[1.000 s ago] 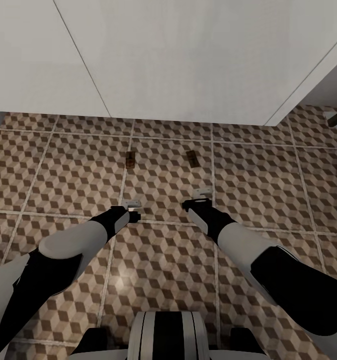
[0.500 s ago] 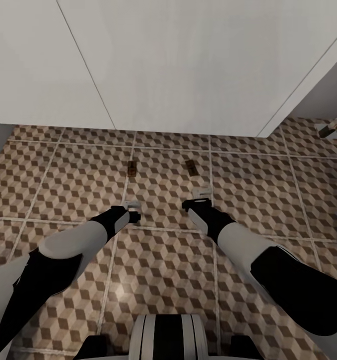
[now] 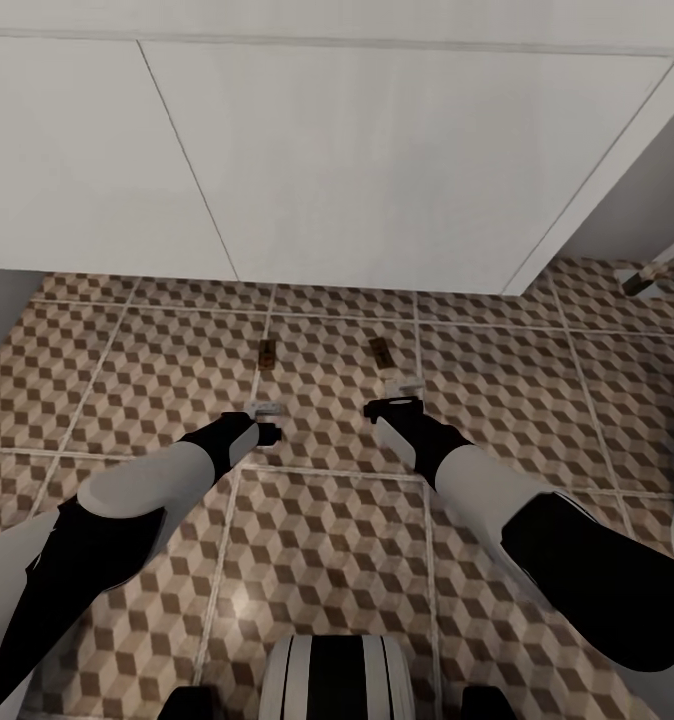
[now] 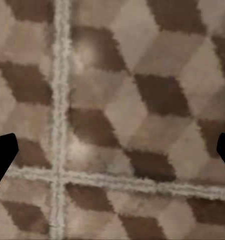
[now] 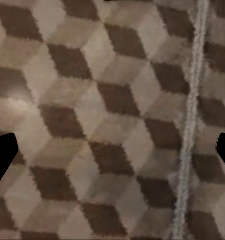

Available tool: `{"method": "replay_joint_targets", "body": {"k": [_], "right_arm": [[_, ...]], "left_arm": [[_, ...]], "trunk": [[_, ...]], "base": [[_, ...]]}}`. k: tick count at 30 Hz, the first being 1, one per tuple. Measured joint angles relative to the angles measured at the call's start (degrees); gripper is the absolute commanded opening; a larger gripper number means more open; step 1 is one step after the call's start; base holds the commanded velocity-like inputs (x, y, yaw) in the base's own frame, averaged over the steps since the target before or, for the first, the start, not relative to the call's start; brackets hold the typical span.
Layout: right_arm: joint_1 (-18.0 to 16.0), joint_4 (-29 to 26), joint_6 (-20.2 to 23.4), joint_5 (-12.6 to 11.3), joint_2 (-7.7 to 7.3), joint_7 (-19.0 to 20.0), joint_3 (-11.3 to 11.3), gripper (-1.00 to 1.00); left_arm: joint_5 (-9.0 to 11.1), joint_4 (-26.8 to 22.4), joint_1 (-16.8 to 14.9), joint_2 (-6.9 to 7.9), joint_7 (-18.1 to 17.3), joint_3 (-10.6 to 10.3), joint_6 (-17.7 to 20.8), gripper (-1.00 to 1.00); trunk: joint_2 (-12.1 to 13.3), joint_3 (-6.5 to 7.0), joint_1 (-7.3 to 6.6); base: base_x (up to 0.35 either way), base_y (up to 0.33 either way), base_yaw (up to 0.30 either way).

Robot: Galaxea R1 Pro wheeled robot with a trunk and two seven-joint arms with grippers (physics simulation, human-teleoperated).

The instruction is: Take the four mousetraps from the cabinet in the bathroom and place them on the bathroom floor. Make sure all four end up on the same floor surface, and ensure that at least two of them are either under or directly next to the same bathroom sink.

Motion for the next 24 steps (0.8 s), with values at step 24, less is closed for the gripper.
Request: {"method": "replay_joint_targets", "body": {"k": [24], "right_arm": [[0.00,0.00,0.00,0.00,0.00,0.00,0.00,1.00]], "left_arm": [[0.00,0.00,0.00,0.06,0.00,0.00,0.00,1.00]], "trunk": [[0.32,5.32,-0.62]], "base": [[0.000,0.000,0.000]]}}
